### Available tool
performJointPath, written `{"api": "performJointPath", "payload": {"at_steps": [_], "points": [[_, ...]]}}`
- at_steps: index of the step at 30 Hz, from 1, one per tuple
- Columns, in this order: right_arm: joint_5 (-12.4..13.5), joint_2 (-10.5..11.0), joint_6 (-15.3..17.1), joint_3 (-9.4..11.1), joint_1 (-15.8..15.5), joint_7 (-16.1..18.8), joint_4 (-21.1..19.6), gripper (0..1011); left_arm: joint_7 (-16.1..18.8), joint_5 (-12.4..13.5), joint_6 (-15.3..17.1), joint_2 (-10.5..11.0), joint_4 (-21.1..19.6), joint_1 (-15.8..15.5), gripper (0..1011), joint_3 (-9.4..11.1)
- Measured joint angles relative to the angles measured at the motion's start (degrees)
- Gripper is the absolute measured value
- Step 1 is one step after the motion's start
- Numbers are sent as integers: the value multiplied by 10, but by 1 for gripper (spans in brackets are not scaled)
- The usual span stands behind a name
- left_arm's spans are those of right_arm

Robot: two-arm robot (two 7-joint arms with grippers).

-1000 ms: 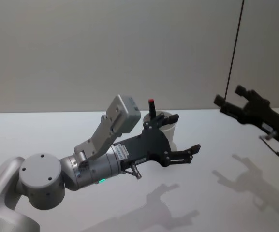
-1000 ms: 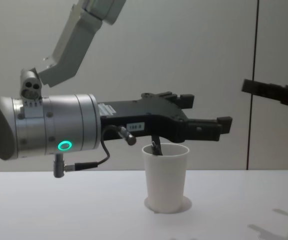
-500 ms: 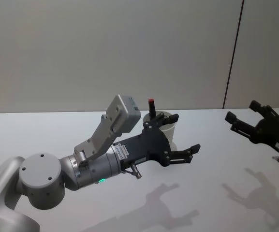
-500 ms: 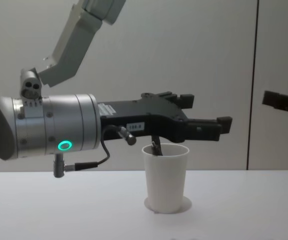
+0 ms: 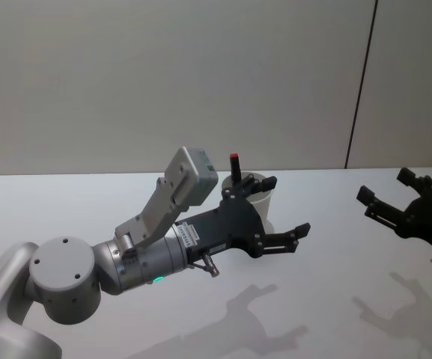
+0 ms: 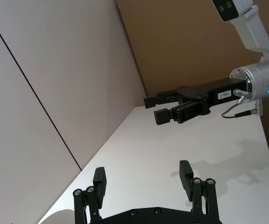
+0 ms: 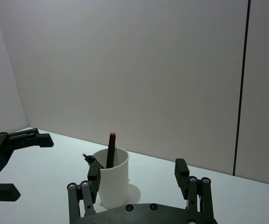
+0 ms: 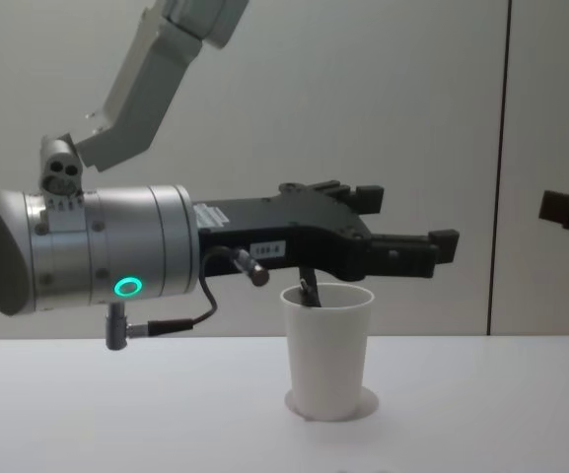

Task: Place the pen into the pen holder.

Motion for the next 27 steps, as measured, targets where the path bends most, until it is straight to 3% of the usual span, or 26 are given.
{"api": "performJointPath", "payload": {"at_steps": [15,22,27], "points": [[-8,2,-1,-1,-12,-17,-13,1002,8,0,0,1,-1,1,1000,1],[-31,-7,-1,-14,-20,-53,-23,1002,45,-3,0,8,-8,9,1000,7],[-53,-15,-1,-25,-28,-88,-32,1002,90,-7,0,16,-17,18,1000,14]]}}
